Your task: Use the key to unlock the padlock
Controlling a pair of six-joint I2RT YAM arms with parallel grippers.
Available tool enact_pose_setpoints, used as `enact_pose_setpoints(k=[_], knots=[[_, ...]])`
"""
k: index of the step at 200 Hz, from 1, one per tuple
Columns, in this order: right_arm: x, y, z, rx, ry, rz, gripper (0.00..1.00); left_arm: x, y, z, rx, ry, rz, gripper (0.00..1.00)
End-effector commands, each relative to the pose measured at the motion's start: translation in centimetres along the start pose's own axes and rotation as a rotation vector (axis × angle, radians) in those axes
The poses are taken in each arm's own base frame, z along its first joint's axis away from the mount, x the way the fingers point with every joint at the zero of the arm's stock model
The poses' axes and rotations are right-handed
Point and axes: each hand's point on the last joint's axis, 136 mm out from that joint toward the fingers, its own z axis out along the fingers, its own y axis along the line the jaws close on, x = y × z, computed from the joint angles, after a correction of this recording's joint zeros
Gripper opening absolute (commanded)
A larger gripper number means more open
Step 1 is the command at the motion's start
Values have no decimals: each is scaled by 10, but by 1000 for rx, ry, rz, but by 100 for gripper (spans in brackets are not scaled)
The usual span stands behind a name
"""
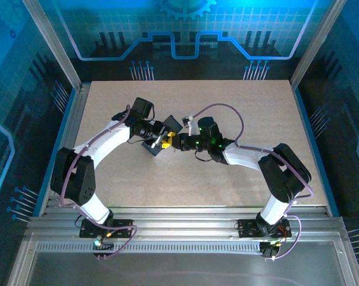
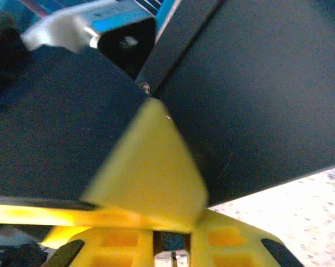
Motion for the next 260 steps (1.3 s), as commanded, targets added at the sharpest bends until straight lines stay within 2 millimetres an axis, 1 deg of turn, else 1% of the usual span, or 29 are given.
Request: enact_pose_setpoints(k=[1,26,37,65,83,86,95,112,122,139,160,193,229,260], knots=[[-11,14,-9,3,-14,-70,0,1,-4,-24,20,-20,41,47],[-15,9,-16,18,-20,-60,0,-7,-6,-44,53,-53,36,54],[-19,10,-19,16,-28,-60,0,-11,-6,-52,67,-64,34,55],[-28,18,-25,-9,-36,-62,0,-23,-7,-74,65,-121,68,55],[-34,25,-29,-11,-36,-106,0,-30,-9,-87,34,-176,146,56],[-30,23,-29,2,-19,-104,0,-31,-11,-89,31,-185,168,55],[-30,23,-31,21,0,-127,0,-32,-13,-92,5,-199,235,55],[-29,20,-33,65,33,-161,0,-40,-3,-94,-109,-231,341,54],[-30,18,-35,90,48,-176,0,-48,8,-92,-181,-249,386,54],[-32,17,-37,110,66,-185,0,-56,19,-85,-237,-244,449,52],[-37,19,-39,112,74,-174,1,-54,17,-73,-220,-212,525,49],[-39,17,-37,133,118,-154,2,-48,14,-53,-260,-190,633,50],[-37,13,-36,160,168,-140,5,-48,20,-34,-284,-167,654,47],[-35,6,-37,205,203,-150,7,-44,26,-19,-301,-140,661,46]])
